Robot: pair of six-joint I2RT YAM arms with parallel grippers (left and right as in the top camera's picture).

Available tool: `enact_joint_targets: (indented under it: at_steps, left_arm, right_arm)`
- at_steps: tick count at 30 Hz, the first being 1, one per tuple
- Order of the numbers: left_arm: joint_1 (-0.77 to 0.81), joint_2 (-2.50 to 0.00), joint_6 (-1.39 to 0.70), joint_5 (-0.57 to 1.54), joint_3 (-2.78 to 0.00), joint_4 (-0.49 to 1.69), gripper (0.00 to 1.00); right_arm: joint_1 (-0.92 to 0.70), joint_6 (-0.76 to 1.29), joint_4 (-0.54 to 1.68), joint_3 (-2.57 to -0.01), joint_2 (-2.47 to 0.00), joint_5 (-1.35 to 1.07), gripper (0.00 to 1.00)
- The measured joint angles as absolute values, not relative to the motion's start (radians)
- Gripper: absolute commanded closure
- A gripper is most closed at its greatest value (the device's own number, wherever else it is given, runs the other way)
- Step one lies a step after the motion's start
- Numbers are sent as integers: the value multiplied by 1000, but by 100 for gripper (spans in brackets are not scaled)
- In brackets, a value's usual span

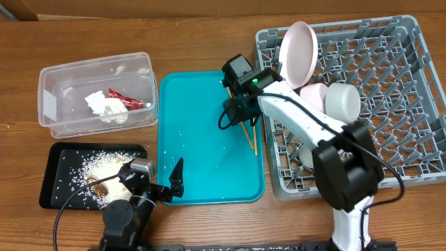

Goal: Sort waste into correct bins and load items into the dishwasher
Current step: 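Grasp one wooden chopstick on the teal tray with the right gripper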

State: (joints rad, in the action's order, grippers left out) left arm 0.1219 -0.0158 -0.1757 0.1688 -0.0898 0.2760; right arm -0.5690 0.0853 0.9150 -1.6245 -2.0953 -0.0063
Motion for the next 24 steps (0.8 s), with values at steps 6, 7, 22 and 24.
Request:
enact_joint_targets:
  at_steps: [6, 7, 22, 24]
  left_arm:
    - [122, -16, -176, 168, -90, 276, 0]
    - [122, -16, -176, 169, -90, 276, 0]
    - [122, -16, -176, 169, -90, 276, 0]
    - [122, -16, -176, 168, -90, 276, 0]
  right_arm:
    - [-548, 96, 884, -1623, -2147, 24, 63]
    - [-545, 100, 881, -1623, -2148, 14, 63]
    - [-558, 108, 906, -1631, -2189, -67, 96]
    - [-559, 107, 936, -1639, -2189, -65, 96]
